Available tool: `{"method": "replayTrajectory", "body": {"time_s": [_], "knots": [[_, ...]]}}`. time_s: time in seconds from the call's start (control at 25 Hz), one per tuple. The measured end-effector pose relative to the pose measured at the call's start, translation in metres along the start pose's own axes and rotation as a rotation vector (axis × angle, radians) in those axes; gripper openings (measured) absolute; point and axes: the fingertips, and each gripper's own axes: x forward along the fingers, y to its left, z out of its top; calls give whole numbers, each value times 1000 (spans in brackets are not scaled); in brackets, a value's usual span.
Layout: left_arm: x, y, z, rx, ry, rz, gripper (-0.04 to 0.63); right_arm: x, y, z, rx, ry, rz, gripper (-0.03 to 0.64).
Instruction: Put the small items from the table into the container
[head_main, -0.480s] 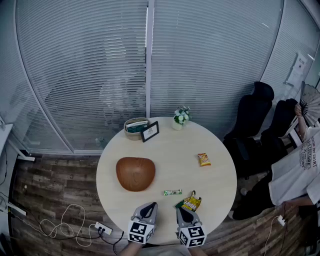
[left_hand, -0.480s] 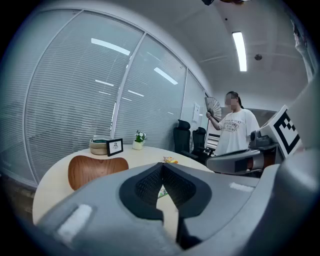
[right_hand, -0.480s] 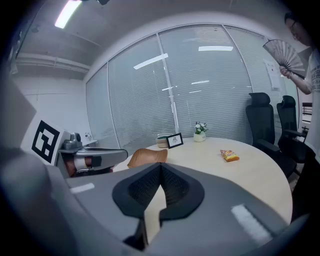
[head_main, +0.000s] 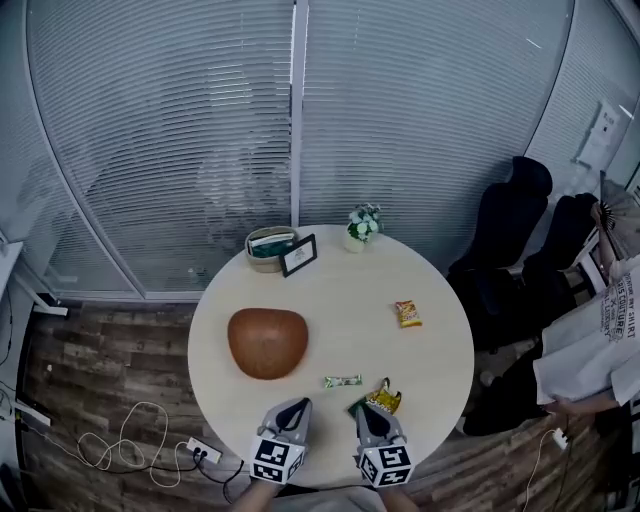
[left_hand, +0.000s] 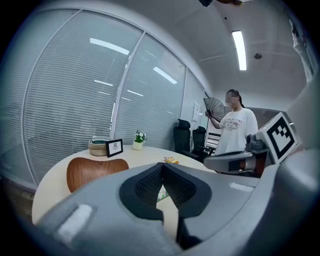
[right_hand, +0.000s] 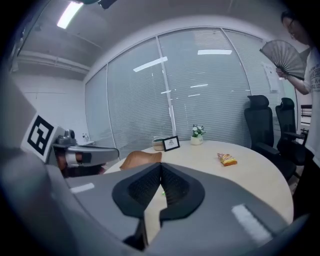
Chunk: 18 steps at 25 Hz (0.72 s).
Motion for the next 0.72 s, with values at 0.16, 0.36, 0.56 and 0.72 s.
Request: {"method": "replayTrajectory", "body": {"time_s": [0.16, 0.36, 0.56, 0.72], "knots": [[1, 2, -1, 11, 17, -2, -3, 13, -44, -39, -53, 106, -35, 45], [5, 12, -12, -6, 50, 18, -3, 24, -101, -77, -77, 209, -108, 73], [7, 19, -26, -16, 94, 42, -3, 32, -146, -98, -31, 221, -204, 201], [9, 20, -32, -14, 123, 49, -3, 44, -161, -127, 70, 278, -220, 288]]}}
